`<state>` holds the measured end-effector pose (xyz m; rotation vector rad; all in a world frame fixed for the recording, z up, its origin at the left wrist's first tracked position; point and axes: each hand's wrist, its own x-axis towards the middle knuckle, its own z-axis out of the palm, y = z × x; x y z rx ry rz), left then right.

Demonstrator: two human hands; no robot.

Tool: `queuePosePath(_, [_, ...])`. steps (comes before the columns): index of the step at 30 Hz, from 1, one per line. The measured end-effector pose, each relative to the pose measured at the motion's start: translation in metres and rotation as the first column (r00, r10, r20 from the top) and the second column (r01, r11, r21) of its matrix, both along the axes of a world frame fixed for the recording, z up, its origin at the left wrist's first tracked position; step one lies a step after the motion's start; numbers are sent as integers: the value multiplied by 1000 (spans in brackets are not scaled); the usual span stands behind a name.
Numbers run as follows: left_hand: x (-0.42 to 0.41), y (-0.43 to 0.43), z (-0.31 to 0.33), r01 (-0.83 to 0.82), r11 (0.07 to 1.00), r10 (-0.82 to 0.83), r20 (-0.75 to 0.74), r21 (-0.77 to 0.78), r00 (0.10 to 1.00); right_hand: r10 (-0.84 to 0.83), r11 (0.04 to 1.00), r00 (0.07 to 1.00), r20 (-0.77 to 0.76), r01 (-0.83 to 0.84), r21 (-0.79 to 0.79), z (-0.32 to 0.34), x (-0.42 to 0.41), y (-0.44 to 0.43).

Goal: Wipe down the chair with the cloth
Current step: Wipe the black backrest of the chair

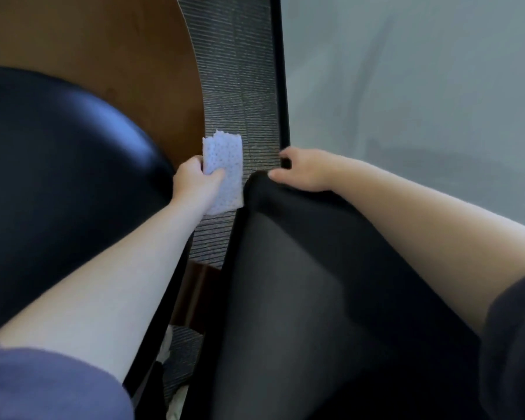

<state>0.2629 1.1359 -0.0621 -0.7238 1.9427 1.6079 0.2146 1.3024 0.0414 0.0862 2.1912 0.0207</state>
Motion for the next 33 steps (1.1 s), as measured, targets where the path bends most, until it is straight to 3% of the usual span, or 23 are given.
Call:
queuePosePath(2, [4, 3, -17, 99, 980, -103, -13, -174, 995, 36, 990, 991, 132, -53, 128, -2, 7, 7])
queuePosePath(4, [8, 11, -36, 134, 975, -129, 36, -175, 991, 77, 985, 990, 122, -95, 146, -4, 11, 10])
queuePosePath(8, [1, 33, -55, -11, 984, -19, 166, 178, 986, 205, 963, 978, 46, -210, 169, -7, 14, 11])
queuePosePath(11, [-15, 49, -50, -134, 901, 43, 224, 412, 974, 229, 954, 972, 41, -233, 187, -8, 15, 10])
queuePosePath(13, [-22, 56, -47, -160, 860, 35, 257, 484, 966, 228, 955, 973, 33, -230, 188, -10, 14, 10])
queuePosePath(17, [-15, 62, -50, -133, 835, -40, 300, 534, 953, 219, 958, 975, 26, -220, 186, -13, 14, 12])
queuePosePath(27, [40, 56, -76, -237, 811, -19, 429, 535, 903, 194, 967, 981, -12, -189, 169, -12, 14, 12])
queuePosePath(33, [38, 58, -77, -141, 809, -39, 291, 571, 956, 207, 967, 978, -12, -203, 157, -15, 13, 14])
